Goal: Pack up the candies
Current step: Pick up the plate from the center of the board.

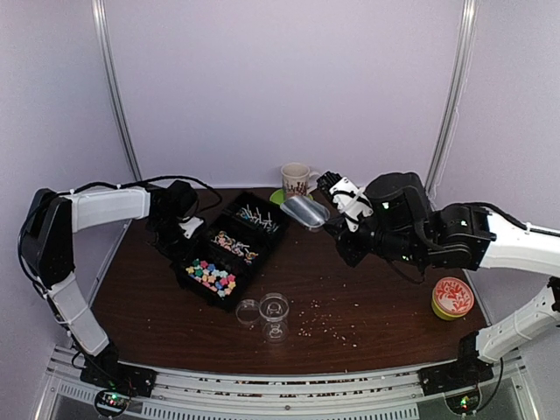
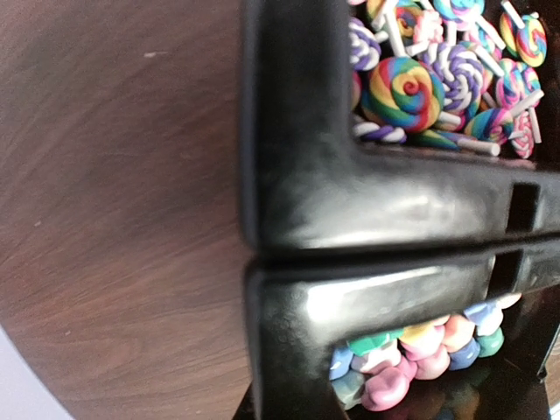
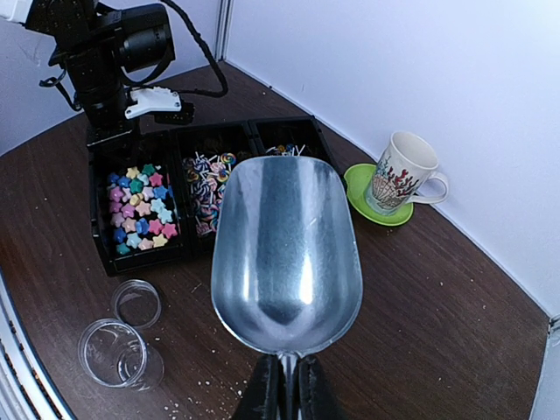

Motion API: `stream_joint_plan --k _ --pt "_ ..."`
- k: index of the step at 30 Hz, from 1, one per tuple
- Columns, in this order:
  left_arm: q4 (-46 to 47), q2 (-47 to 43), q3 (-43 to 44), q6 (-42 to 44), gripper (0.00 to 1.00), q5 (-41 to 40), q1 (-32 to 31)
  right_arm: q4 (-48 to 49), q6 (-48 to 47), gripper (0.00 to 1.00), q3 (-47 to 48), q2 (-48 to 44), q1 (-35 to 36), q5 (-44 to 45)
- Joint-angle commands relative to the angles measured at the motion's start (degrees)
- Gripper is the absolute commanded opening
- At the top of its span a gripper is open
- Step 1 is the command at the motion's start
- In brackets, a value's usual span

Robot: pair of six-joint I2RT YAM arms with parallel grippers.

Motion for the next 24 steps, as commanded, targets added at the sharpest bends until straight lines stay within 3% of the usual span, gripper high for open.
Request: stream_joint_plan --k 1,17,24 --pt "2.9 -4.2 4.1 -1.7 0.0 -2.0 0.7 -1.8 -1.4 0.0 3.2 1.4 0.9 0.0" --pt "4.0 -4.5 4.7 -1.7 0.0 1.8 0.6 -13.0 -4.1 0.0 15.7 12.7 3.3 -3.7" --pt "6.0 -4.7 3.1 -2.9 0.0 4.4 0.7 -13.2 -3.4 0.0 15.8 13.0 3.6 -3.1"
